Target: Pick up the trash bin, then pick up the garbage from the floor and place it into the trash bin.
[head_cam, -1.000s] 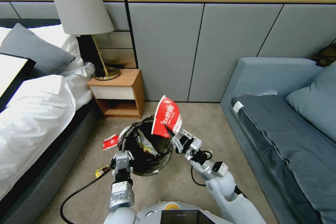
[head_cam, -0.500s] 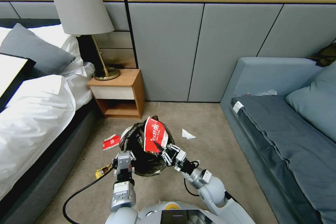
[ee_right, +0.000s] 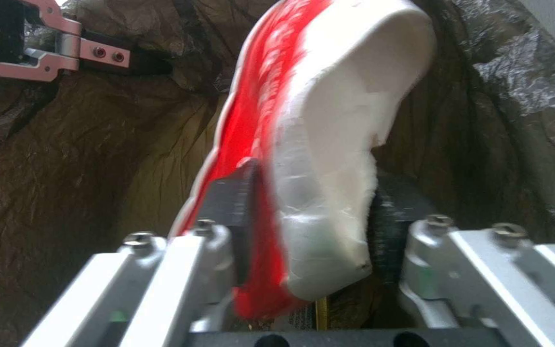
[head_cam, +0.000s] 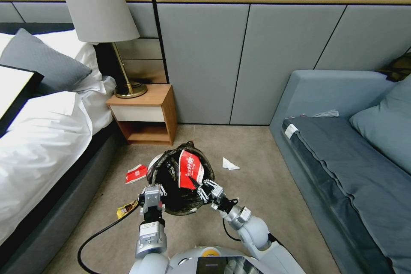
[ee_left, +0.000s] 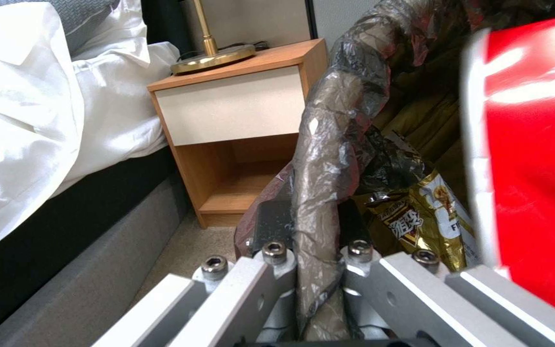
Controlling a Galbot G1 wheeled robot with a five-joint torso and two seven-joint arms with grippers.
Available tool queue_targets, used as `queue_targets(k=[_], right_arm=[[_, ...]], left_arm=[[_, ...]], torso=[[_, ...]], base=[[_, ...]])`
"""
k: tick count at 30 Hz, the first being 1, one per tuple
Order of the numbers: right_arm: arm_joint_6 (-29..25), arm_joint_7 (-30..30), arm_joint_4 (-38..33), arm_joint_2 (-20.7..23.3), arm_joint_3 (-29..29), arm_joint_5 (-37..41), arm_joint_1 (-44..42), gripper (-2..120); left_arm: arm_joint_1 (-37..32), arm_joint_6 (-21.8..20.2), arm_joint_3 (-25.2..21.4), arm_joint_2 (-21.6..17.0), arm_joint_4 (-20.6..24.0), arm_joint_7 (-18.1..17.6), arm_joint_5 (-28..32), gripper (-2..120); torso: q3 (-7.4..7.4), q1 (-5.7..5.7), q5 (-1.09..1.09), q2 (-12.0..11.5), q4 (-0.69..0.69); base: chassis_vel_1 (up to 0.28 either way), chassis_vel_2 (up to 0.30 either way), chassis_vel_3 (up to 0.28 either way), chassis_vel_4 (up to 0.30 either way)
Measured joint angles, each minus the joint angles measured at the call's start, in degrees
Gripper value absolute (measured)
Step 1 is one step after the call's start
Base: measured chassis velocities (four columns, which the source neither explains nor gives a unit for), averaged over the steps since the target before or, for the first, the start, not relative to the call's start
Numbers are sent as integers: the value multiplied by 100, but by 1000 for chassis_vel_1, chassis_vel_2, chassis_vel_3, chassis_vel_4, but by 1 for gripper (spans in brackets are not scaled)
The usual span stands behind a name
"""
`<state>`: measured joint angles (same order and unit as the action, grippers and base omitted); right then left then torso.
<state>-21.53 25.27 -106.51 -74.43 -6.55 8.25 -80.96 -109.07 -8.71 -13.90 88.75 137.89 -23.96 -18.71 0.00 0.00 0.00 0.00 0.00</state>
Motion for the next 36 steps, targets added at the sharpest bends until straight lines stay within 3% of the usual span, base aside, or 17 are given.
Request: queue_targets(k=[16,31,36], right_arm=[[201,-534,-378,119,-186,-989,-215,99],[78,-569,-1043,224,-363,-1185,-513,100],[-65,-1035,-1472,97,-618,-1312,-705,100]], left_arm=[[19,0,51,20,-10,1,-27,0],[41,-2,-24,-12,-61,2,19,0],[32,-4,-76,-35,-65,2,41,0]], torso=[[0,0,0,0,0],[0,0,-1,0,0],[0,0,1,0,0]], base=[[0,0,0,0],[0,0,0,0],[0,0,0,0]])
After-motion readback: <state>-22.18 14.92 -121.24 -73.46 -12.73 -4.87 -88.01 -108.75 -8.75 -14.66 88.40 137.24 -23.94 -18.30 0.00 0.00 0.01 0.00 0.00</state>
